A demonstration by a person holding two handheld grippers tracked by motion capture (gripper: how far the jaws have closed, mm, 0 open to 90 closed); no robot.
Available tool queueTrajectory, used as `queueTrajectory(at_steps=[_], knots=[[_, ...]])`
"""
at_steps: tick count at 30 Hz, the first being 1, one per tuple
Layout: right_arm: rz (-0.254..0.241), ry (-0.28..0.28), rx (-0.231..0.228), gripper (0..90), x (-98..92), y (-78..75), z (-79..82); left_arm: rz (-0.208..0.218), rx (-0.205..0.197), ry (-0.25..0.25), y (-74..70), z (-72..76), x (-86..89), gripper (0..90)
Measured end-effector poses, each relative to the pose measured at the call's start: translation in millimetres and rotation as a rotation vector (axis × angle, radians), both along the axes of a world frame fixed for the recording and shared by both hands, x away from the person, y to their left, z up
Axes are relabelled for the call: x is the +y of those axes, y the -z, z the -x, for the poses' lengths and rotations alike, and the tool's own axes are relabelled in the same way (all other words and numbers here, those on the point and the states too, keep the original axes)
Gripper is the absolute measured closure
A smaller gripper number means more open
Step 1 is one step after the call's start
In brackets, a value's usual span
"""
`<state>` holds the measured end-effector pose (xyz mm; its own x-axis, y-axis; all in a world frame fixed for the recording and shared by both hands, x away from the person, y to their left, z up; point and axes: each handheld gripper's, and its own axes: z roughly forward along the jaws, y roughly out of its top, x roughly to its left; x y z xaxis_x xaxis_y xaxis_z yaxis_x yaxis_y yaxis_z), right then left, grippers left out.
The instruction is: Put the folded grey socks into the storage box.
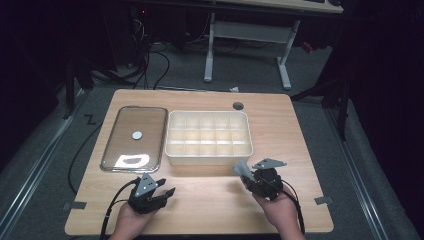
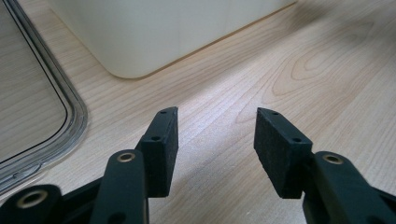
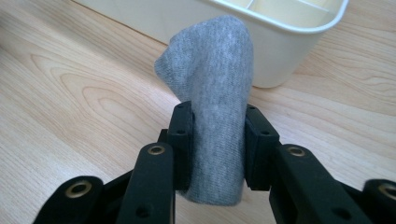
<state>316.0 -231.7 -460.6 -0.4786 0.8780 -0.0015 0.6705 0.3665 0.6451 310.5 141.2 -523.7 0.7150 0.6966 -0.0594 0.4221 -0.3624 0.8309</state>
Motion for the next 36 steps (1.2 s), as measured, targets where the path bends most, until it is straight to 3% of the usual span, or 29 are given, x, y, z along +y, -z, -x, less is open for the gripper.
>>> queueTrajectory(at_steps=[5, 16, 21, 30, 36], knots=[[0.034, -0.015, 0.013, 69.9, -4.4, -12.9, -3.3, -0.028, -0.016, 0.006, -0.6, 2.9, 0.2, 46.5], [0.109, -0.013, 0.065, 69.9, -4.8, -46.9, -23.1, -0.002, -0.003, 0.006, -0.5, 2.5, 4.2, 43.1], [0.100, -0.027, 0.100, 70.0, -2.4, -61.9, -37.0, 0.017, 0.006, 0.026, -1.1, 2.2, 3.5, 39.8], [0.142, -0.045, 0.167, 70.2, 7.5, -71.1, -70.7, 0.024, 0.015, 0.035, -0.6, 1.8, 4.1, 38.3], [0.168, -0.037, 0.208, 70.3, 15.3, -69.2, -95.3, 0.028, 0.019, 0.043, -0.8, 2.7, 3.5, 37.3]])
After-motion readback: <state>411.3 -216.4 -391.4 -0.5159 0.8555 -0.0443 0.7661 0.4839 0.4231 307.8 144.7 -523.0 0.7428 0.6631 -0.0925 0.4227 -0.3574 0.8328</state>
